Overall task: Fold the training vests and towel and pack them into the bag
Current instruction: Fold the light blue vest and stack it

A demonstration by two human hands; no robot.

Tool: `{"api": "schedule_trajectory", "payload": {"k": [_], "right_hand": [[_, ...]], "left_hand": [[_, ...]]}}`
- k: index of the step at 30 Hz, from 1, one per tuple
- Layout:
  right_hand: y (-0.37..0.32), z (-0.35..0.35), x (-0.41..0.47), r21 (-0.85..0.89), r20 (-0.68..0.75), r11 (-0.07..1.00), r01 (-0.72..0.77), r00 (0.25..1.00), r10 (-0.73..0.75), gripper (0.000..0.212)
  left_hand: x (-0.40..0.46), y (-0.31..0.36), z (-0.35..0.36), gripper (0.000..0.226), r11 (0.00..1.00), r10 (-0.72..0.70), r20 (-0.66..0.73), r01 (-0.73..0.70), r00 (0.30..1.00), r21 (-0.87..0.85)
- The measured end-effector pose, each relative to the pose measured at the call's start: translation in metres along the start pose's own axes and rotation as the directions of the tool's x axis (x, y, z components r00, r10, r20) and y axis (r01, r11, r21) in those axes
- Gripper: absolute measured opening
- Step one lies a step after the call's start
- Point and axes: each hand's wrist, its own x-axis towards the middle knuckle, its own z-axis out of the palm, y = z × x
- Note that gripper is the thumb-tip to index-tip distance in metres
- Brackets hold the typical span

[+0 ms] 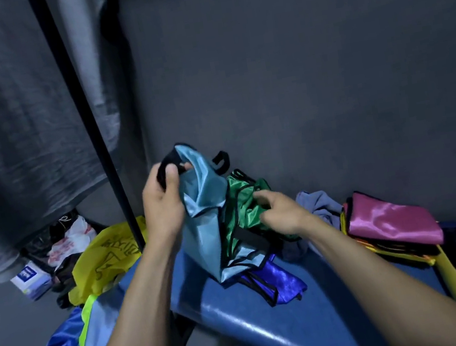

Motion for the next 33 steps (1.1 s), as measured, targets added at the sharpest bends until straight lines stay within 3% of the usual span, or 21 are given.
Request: {"api": "schedule_trajectory", "payload": {"k": [2, 5, 10, 13, 15, 18, 20, 24, 28, 30, 33], "right_hand": [[-0.012, -0.011, -0.011, 0.083, -0.122, 0.993, 0.086, 0.990, -0.076, 0.057], [-0.042, -0.037, -0.035, 0.230, -0.245, 0.946, 0.228, 0.954, -0.171, 0.051], [-0.088, -0.073, -0.085, 0.542, -0.276, 0.732, 0.413, 0.910, -0.310, 0.038], [-0.106, -0.091, -0.116, 0.485, -0.306, 0.702, 0.521, 0.853, -0.422, 0.023], [-0.117, -0.103, -0.135, 0.467, -0.357, 0.665, 0.583, 0.812, -0.461, 0.024], [-0.122, -0.117, -0.159, 0.337, -0.402, 0.733, 0.591, 0.794, -0.456, 0.005], [-0.115, -0.117, -0.171, 0.223, -0.405, 0.815, 0.535, 0.811, -0.422, 0.009], [-0.096, -0.106, -0.192, 0.444, -0.385, 0.797, 0.410, 0.890, -0.244, 0.012], [-0.102, -0.129, -0.214, 0.530, -0.540, 0.682, 0.504, 0.821, -0.188, 0.027], [-0.102, -0.147, -0.228, 0.455, -0.575, 0.718, 0.527, 0.790, -0.215, 0.036], [-0.092, -0.169, -0.245, 0.354, -0.586, 0.764, 0.539, 0.765, -0.268, 0.031]], "left_hand": [[0.012, 0.032, 0.005, 0.025, 0.983, -0.049, 0.059, 0.059, 0.997, -0.173], [0.034, 0.092, 0.013, 0.025, 0.956, -0.019, 0.185, 0.072, 0.983, -0.284], [0.046, 0.198, 0.035, 0.030, 0.927, 0.127, 0.320, 0.003, 0.939, -0.375], [0.044, 0.245, 0.048, 0.028, 0.928, 0.159, 0.363, -0.013, 0.918, -0.373], [0.041, 0.266, 0.059, 0.028, 0.957, 0.191, 0.365, -0.091, 0.911, -0.275], [0.037, 0.281, 0.071, 0.025, 0.960, 0.280, 0.382, -0.258, 0.881, -0.108], [0.033, 0.286, 0.072, 0.021, 0.953, 0.301, 0.377, -0.295, 0.876, -0.077], [0.021, 0.295, 0.071, 0.021, 0.966, 0.256, 0.376, -0.224, 0.891, -0.128], [0.009, 0.302, 0.069, 0.019, 0.952, 0.305, 0.426, -0.270, 0.852, -0.142], [0.007, 0.303, 0.065, 0.018, 0.947, 0.319, 0.443, -0.294, 0.838, -0.128], [0.007, 0.295, 0.061, 0.011, 0.942, 0.306, 0.489, -0.333, 0.817, -0.033]]}}
